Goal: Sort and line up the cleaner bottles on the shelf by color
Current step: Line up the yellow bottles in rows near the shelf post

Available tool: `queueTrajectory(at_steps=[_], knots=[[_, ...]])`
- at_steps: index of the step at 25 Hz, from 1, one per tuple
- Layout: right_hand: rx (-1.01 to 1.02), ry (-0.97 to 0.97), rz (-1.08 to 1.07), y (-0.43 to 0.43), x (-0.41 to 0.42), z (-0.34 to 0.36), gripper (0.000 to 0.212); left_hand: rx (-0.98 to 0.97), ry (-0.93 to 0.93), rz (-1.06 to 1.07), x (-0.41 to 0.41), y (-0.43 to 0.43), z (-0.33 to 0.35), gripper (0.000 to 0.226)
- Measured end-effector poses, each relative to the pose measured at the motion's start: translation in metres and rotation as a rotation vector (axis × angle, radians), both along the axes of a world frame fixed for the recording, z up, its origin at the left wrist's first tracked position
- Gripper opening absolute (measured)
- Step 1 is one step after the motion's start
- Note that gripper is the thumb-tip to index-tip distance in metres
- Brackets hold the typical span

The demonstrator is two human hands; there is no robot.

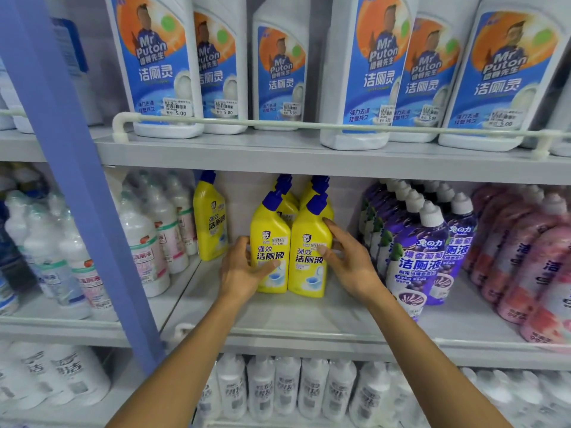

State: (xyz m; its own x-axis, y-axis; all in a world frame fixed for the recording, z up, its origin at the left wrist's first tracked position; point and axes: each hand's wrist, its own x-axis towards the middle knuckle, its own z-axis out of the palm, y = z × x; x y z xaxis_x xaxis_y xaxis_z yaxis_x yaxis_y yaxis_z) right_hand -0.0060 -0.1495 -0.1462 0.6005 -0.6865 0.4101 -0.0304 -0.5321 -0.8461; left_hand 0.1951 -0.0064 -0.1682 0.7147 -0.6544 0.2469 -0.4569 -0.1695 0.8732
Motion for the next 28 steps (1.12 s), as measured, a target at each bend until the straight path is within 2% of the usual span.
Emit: queueTrajectory(at_steps=[6,11,15,23,28], knots=[[0.066,-0.056,-0.312,-0.001,0.017,-0.013,0.049,0.012,-0.006,0.050,0.000,-0.025,-0.011,0.074],[0.009,-0.058,-0.253,-0.027,0.026,-0.011,0.048,0.032,-0.008,0.084,0.001,-0.047,-0.013,0.075],[-0.005,-0.137,-0.234,-0.036,0.030,-0.017,0.048,0.047,0.004,0.067,0.002,-0.054,-0.020,0.074],[0.059,-0.234,-0.163,-0.039,0.032,-0.021,0.048,-0.006,-0.017,0.056,0.008,-0.062,-0.031,0.076],[0.151,-0.279,-0.124,-0.039,0.032,-0.023,0.048,-0.030,0.034,0.062,0.009,-0.065,-0.032,0.072]])
